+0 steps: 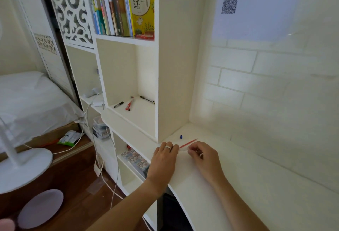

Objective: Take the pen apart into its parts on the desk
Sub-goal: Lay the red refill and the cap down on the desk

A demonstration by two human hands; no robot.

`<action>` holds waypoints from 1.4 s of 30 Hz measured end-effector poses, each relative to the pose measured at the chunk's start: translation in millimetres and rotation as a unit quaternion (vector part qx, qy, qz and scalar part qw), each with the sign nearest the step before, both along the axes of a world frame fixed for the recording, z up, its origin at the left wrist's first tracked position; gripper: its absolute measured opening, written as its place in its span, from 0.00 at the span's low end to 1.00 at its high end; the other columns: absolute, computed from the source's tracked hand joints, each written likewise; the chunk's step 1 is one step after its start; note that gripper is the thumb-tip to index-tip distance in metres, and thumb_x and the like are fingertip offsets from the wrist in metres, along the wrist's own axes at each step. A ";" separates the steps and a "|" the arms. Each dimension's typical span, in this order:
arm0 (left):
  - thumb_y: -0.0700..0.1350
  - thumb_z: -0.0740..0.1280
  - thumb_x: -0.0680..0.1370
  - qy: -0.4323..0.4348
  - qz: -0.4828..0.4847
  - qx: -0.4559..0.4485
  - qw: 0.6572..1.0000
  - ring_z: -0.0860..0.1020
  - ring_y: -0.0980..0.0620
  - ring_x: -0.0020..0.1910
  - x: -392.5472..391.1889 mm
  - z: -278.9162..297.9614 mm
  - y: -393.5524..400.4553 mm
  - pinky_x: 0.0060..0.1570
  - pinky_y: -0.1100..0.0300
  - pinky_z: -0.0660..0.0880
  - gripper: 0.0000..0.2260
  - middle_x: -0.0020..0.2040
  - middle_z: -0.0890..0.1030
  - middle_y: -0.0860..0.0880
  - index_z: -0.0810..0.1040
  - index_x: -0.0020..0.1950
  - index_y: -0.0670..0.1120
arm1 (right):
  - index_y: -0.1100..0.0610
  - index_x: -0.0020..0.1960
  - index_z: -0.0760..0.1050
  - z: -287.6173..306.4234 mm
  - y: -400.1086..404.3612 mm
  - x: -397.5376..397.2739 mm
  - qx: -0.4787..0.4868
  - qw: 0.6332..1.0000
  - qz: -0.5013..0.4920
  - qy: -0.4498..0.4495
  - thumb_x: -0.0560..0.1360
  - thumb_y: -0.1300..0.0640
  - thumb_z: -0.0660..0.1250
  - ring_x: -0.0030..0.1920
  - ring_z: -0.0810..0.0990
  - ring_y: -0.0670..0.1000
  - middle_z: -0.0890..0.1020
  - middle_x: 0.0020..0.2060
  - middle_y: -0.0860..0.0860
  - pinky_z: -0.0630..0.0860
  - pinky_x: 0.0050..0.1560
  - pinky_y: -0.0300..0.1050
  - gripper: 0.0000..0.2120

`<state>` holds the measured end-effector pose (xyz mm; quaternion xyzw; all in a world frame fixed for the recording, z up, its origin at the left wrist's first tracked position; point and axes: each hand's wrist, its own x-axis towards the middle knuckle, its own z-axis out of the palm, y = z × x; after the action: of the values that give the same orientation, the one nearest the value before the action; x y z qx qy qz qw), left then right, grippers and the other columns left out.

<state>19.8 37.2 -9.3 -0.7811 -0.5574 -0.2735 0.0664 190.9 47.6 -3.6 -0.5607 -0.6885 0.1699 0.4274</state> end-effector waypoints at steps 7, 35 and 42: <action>0.35 0.66 0.75 0.004 0.001 0.002 1.000 0.75 0.45 0.51 0.9 0.2 1.5 0.50 0.52 0.76 0.10 0.50 0.78 0.46 0.76 0.54 0.46 | 0.50 0.45 0.84 -0.3 0.0 4.3 -0.007 1.000 -0.001 0.024 0.77 0.59 0.71 0.42 0.82 0.44 0.85 0.39 0.43 0.73 0.42 0.30 0.06; 0.40 0.69 0.76 0.009 0.033 -0.009 0.999 0.75 0.47 0.52 0.3 -4.5 3.5 0.52 0.54 0.76 0.09 0.52 0.79 0.48 0.76 0.55 0.48 | 0.54 0.46 0.85 3.8 0.2 13.3 0.112 0.971 -0.081 -0.195 0.75 0.64 0.73 0.52 0.79 0.54 0.83 0.54 0.50 0.81 0.46 0.47 0.06; 0.38 0.66 0.78 0.001 0.051 -0.013 0.999 0.76 0.46 0.55 1.4 -0.1 0.6 0.55 0.53 0.75 0.09 0.56 0.79 0.45 0.76 0.57 0.45 | 0.57 0.47 0.85 4.8 15.7 66.0 0.042 0.982 -0.145 -0.117 0.76 0.68 0.69 0.53 0.79 0.57 0.81 0.51 0.52 0.78 0.51 0.52 0.09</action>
<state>21.2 37.8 -9.4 -0.7530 -0.5996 -0.2617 0.0705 256.9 63.3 1.2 -0.6524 -0.6514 0.0103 0.3871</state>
